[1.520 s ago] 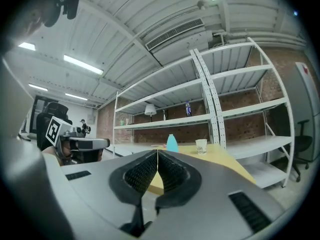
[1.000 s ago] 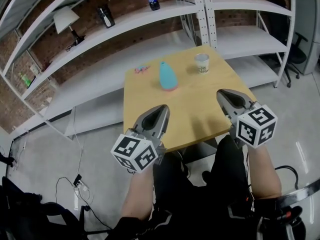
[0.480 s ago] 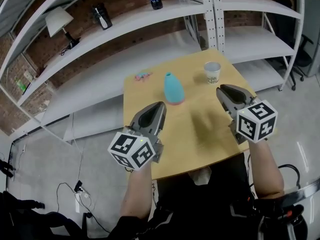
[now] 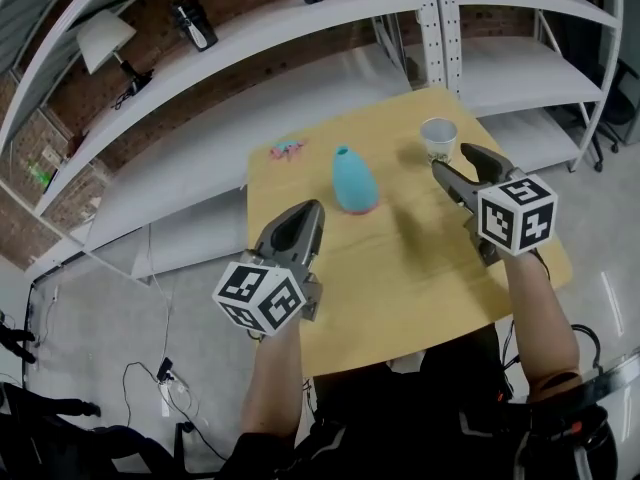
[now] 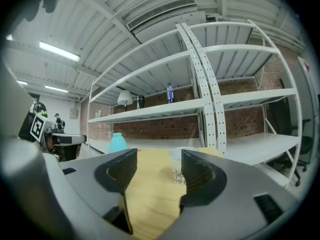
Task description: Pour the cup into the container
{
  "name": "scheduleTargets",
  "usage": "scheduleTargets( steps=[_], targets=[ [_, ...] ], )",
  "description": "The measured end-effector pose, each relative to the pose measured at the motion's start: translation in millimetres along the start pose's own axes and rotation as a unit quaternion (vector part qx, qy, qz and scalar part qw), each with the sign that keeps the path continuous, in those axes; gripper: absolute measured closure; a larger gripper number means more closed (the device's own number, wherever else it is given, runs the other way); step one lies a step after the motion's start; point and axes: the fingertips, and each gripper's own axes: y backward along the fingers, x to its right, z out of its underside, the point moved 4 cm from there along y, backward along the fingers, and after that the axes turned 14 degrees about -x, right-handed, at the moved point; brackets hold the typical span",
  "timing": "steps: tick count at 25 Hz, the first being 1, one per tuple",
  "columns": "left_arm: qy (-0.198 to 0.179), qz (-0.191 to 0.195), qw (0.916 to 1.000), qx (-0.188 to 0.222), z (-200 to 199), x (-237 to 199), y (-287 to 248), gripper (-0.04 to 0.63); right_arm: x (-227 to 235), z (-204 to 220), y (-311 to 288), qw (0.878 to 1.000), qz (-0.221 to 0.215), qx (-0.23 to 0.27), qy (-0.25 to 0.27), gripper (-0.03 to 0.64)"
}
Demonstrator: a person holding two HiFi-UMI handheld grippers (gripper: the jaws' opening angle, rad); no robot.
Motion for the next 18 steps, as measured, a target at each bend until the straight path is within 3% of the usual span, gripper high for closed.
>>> scheduleTargets(
  steps=[5, 11, 18],
  targets=[
    [0.035, -0.005, 0.9993, -0.011, 8.1, -23.6, -8.9, 0.594, 20.3, 10.6, -25.5, 0.999, 0.018, -0.028, -0.022, 0.322],
    [0.045, -0.009, 0.9987, -0.024, 14.5, -42.7, -21.5, 0.594, 43.1, 21.0, -51.6, 0.997, 0.033, -0.061, -0.029, 0.268],
    [0.047, -0.006, 0.9979, -0.045, 26.8, -58.2, -39.6, 0.594, 53.4, 23.8, -73.5, 0.996, 0.038, -0.082, -0.017, 0.252]
  ],
)
